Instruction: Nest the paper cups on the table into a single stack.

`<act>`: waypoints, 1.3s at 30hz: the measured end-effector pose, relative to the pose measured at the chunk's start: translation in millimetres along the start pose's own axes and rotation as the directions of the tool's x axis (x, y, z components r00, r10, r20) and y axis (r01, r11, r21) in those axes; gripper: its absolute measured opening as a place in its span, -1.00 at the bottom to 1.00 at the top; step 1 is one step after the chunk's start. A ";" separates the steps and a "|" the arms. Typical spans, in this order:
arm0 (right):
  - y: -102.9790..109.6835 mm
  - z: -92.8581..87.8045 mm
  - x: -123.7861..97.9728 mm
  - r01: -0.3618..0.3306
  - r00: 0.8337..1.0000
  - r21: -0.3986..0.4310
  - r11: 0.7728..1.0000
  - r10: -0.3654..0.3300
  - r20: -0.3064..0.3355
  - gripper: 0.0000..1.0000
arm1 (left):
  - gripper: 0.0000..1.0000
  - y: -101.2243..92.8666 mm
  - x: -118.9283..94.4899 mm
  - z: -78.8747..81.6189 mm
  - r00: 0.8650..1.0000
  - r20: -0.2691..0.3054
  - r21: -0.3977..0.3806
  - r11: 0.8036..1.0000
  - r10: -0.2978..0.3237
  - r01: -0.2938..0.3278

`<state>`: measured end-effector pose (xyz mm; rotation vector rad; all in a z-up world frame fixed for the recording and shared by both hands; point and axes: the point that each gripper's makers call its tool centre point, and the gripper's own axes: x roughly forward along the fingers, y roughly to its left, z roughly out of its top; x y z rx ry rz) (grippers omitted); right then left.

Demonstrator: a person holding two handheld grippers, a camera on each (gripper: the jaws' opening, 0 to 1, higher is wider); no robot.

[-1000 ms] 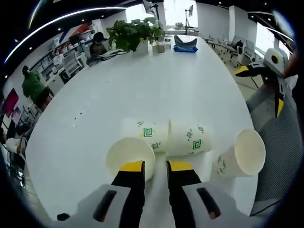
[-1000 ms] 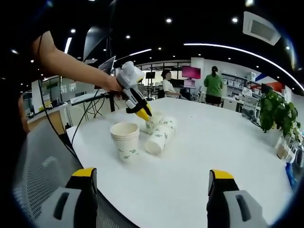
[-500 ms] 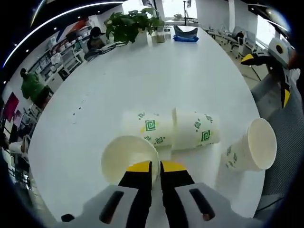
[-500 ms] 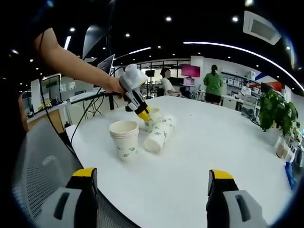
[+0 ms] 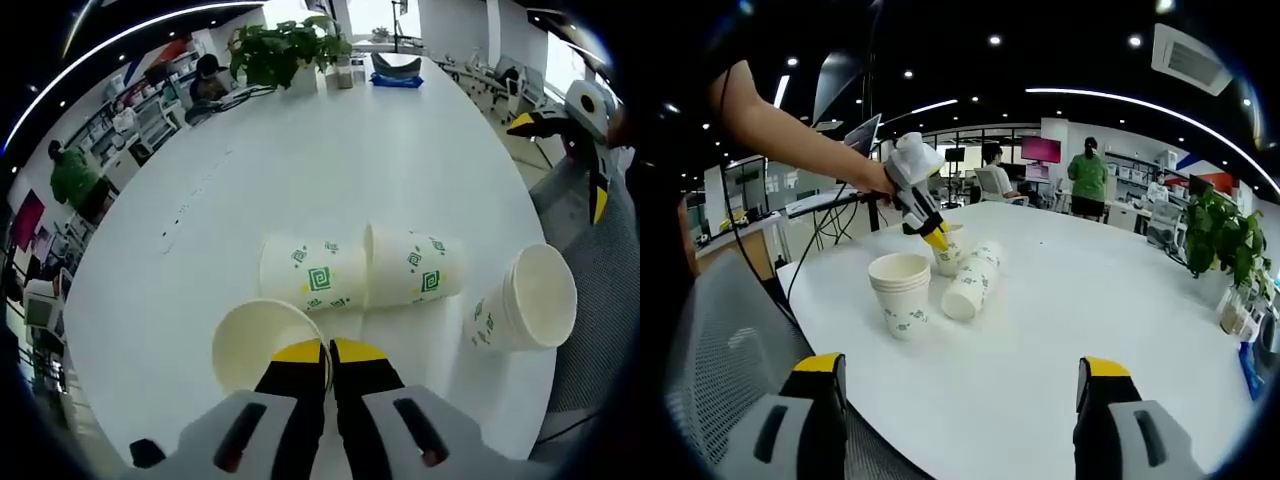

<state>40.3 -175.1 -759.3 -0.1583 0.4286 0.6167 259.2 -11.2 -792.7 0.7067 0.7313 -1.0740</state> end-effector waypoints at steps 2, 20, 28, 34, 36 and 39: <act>0.0 0.1 0.0 0.001 1.000 -0.001 1.000 -0.001 0.001 0.93 | -1.00 -3.6 -5.0 -0.3 1.000 0.001 0.001 1.000 0.002 -0.002; 0.7 0.9 -1.4 0.001 1.000 -0.003 1.000 -0.001 0.005 0.92 | -1.00 -16.8 -35.2 12.2 0.998 0.061 -0.037 0.999 0.011 -0.009; 1.4 1.6 -1.7 -0.002 1.000 0.000 1.000 0.002 0.012 0.93 | -1.00 -36.2 -59.2 23.6 0.997 0.077 -0.041 0.999 -0.020 0.023; 2.4 0.9 -1.5 -0.004 1.000 -0.001 1.000 0.004 0.009 0.93 | -1.00 -47.5 -85.5 33.8 0.995 0.079 -0.011 0.999 -0.052 0.053; 2.5 0.8 -1.3 -0.003 1.000 -0.002 1.000 0.003 0.008 0.93 | -1.00 -48.7 -93.7 36.5 0.995 0.078 0.005 0.998 -0.055 0.055; 2.1 1.1 -1.3 -0.003 1.000 -0.001 1.000 0.003 0.009 0.93 | -1.00 -53.9 -103.1 42.5 0.995 0.086 0.015 0.998 -0.059 0.058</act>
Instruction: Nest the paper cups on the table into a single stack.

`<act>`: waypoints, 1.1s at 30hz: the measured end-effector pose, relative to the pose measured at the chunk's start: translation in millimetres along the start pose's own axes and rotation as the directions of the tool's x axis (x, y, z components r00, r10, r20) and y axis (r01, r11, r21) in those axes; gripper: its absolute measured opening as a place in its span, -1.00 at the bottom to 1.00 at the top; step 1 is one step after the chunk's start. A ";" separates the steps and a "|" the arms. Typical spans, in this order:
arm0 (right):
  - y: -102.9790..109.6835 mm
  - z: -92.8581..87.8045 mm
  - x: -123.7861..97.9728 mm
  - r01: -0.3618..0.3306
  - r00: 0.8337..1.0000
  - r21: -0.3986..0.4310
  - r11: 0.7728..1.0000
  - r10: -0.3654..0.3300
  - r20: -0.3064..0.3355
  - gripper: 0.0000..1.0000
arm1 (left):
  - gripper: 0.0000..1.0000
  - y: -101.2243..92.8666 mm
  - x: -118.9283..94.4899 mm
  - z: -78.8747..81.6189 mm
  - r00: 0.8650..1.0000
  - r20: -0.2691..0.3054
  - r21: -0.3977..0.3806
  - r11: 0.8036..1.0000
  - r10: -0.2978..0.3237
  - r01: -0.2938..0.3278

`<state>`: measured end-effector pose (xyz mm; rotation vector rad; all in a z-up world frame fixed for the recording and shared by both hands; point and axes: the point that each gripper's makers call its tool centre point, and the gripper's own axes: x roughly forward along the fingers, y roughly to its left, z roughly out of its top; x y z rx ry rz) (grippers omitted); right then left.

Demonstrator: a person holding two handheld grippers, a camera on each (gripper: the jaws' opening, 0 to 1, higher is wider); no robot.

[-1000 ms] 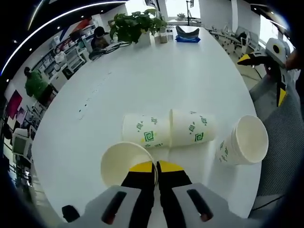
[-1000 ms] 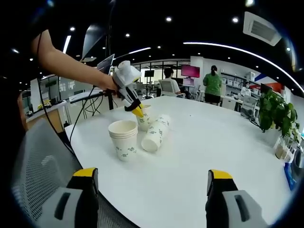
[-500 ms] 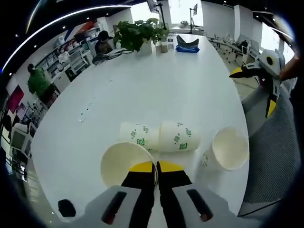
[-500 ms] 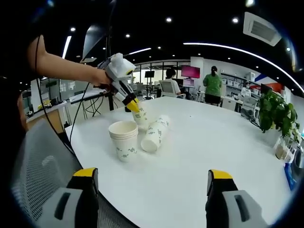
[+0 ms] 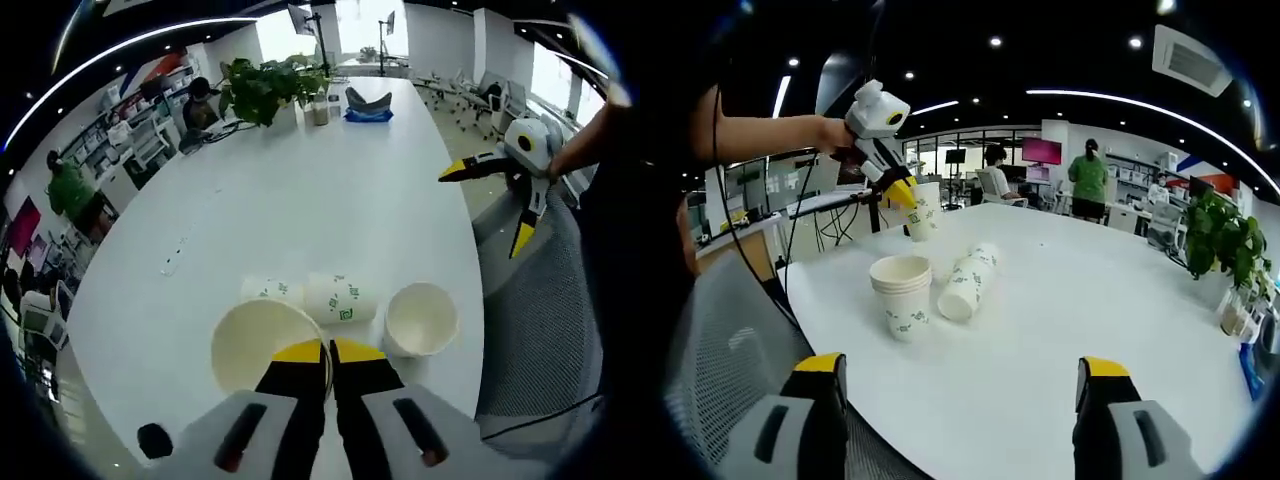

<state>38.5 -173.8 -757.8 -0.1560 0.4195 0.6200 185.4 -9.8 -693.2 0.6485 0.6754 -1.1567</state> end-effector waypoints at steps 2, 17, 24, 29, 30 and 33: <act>0.0 0.1 0.0 0.001 1.000 0.001 1.000 -0.001 -0.001 0.93 | -1.00 -5.3 -6.7 5.5 1.000 0.006 0.006 1.000 -0.008 0.008; 0.7 0.7 0.0 -0.007 1.000 0.001 1.000 0.007 -0.002 0.93 | -1.00 -49.9 -28.1 21.1 0.996 0.017 0.064 0.994 -0.089 0.088; 0.9 -0.2 0.2 -0.009 1.000 -0.003 1.000 0.009 -0.008 0.92 | -1.00 -64.6 -28.3 23.1 0.993 0.014 0.081 0.990 -0.117 0.116; 0.7 -0.6 0.1 -0.009 1.000 -0.005 1.000 0.008 -0.012 0.92 | -1.00 -73.4 -25.5 25.6 0.991 0.013 0.089 0.987 -0.135 0.134; 0.7 -0.5 0.2 -0.009 1.000 -0.006 1.000 0.008 -0.012 0.91 | -1.00 -76.1 -23.6 25.6 0.990 0.010 0.092 0.986 -0.141 0.140; 0.4 -1.4 0.2 -0.007 1.000 -0.008 1.000 0.007 -0.016 0.91 | -1.00 -80.5 -18.0 22.5 0.988 0.001 0.103 0.983 -0.153 0.152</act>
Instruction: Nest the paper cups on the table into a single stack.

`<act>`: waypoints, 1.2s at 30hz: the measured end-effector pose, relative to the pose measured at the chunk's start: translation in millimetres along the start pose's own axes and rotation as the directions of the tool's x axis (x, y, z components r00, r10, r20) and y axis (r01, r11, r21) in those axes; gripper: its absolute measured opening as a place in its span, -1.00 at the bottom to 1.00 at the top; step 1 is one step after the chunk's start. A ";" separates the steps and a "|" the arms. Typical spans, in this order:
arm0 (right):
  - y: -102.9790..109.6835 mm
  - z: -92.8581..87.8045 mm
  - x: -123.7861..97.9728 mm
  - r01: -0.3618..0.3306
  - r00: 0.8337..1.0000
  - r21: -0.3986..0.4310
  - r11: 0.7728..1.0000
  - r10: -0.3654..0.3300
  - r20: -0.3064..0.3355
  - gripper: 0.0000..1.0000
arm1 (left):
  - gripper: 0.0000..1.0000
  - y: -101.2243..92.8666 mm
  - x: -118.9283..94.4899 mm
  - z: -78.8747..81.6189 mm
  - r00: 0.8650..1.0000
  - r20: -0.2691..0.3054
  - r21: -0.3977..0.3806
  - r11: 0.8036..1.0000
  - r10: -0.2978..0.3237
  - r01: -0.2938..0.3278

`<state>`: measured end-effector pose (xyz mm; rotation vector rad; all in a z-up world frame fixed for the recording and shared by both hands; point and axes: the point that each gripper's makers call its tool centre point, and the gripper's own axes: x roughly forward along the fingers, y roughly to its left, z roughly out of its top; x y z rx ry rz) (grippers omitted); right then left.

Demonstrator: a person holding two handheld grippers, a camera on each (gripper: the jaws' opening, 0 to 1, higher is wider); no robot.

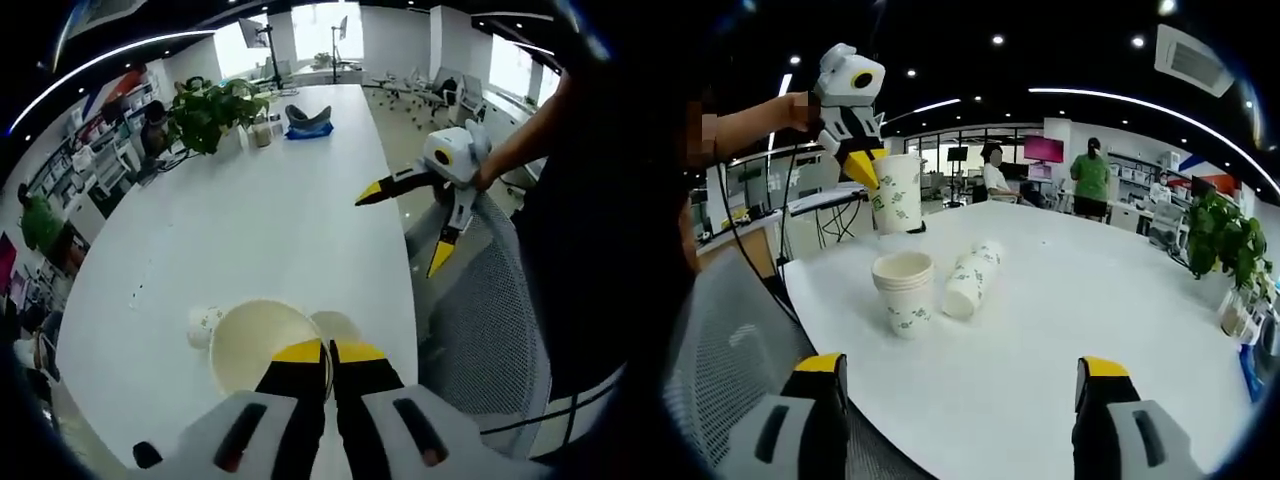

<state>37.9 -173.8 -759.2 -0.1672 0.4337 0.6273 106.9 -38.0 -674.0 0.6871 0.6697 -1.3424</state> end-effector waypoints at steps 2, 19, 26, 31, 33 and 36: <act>-0.4 -0.7 0.0 0.002 1.000 0.000 1.000 -0.002 -0.002 0.91 | -1.00 -4.6 4.0 2.1 1.000 0.001 0.003 1.000 -0.013 0.013; 0.5 -1.0 0.3 0.002 1.000 0.002 1.000 -0.002 -0.007 0.87 | -1.00 -14.6 31.9 -10.5 0.998 -0.022 -0.026 0.998 -0.065 0.064; -0.3 -3.3 0.6 0.002 1.000 0.003 1.000 -0.002 -0.013 0.85 | -1.00 -14.8 41.0 -15.0 0.997 -0.030 -0.022 0.997 -0.075 0.074; -1.0 -4.6 0.5 0.004 1.000 0.004 1.000 -0.004 -0.020 0.82 | -1.00 -16.4 47.1 -17.1 0.996 -0.041 -0.017 0.997 -0.076 0.076; -1.2 -4.9 0.4 0.005 1.000 0.003 1.000 -0.005 -0.022 0.82 | -1.00 -16.1 50.7 -18.2 0.996 -0.039 -0.021 0.997 -0.081 0.080; -1.2 -6.2 0.4 0.006 1.000 0.002 1.000 -0.006 -0.030 0.80 | -1.00 -18.8 55.6 -17.1 0.995 -0.030 -0.035 0.995 -0.096 0.095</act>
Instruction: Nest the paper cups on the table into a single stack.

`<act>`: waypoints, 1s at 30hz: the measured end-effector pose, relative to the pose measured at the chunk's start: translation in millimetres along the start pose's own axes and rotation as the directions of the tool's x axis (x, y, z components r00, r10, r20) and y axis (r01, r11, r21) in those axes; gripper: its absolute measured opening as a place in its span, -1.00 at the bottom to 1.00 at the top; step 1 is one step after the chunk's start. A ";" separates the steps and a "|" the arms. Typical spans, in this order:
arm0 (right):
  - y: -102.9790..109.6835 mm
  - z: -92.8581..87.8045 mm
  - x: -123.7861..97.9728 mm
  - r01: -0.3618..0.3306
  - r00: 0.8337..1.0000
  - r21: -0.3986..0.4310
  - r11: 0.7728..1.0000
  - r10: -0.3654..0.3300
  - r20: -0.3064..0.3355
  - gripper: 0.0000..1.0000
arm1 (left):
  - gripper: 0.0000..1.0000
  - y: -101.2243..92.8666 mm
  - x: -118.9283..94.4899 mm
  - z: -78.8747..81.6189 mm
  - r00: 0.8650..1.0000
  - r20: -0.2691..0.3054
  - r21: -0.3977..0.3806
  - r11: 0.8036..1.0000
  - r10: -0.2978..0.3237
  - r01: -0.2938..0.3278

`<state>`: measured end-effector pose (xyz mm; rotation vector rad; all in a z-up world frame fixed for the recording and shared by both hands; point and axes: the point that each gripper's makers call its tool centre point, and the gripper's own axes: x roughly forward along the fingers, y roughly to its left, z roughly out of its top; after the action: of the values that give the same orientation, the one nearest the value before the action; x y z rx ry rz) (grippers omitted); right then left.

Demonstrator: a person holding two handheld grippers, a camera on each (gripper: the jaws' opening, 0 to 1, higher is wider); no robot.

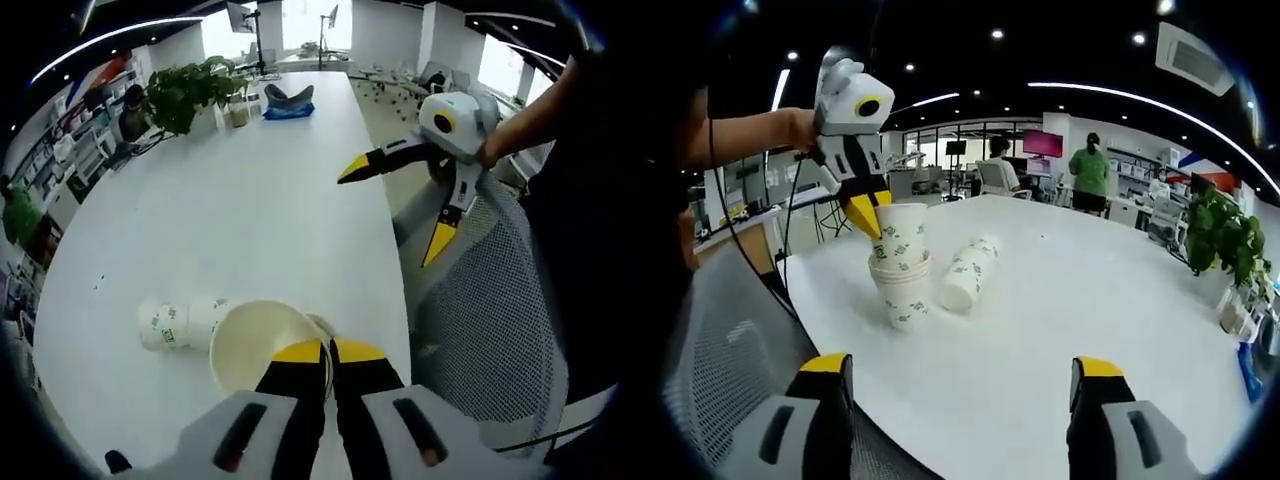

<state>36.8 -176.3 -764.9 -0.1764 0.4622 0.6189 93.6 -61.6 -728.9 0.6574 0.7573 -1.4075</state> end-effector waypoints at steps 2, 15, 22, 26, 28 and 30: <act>-0.3 -0.2 0.0 0.002 1.000 -0.004 1.000 -0.002 -0.001 0.80 | -1.00 0.8 5.2 -2.4 1.000 -0.006 -0.005 1.000 -0.008 0.008; -2.7 -2.0 -0.6 0.011 1.000 -0.007 1.000 -0.011 -0.012 0.80 | -0.98 1.5 24.6 -15.9 0.998 -0.041 -0.027 0.998 -0.051 0.050; -3.0 -2.8 -0.4 0.013 1.000 -0.010 1.000 -0.013 -0.016 0.79 | -0.94 -6.5 26.1 -11.7 0.995 -0.010 -0.065 0.993 -0.098 0.097; -3.0 -3.5 -0.2 0.013 1.000 -0.013 1.000 -0.013 -0.020 0.78 | -0.94 -6.7 26.6 -11.1 0.994 -0.006 -0.074 0.991 -0.109 0.108; -3.2 -4.1 0.1 0.012 1.000 -0.013 1.000 -0.013 -0.021 0.77 | -0.93 -7.7 26.5 -10.5 0.994 -0.005 -0.076 0.991 -0.112 0.112; -3.6 -4.3 0.2 0.014 1.000 -0.014 1.000 -0.014 -0.022 0.77 | -0.93 -5.0 27.7 -12.9 0.993 -0.004 -0.077 0.990 -0.115 0.115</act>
<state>37.5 -180.3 -768.7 -0.1993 0.4778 0.6069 88.0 -68.7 -758.5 0.5677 0.8630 -1.4736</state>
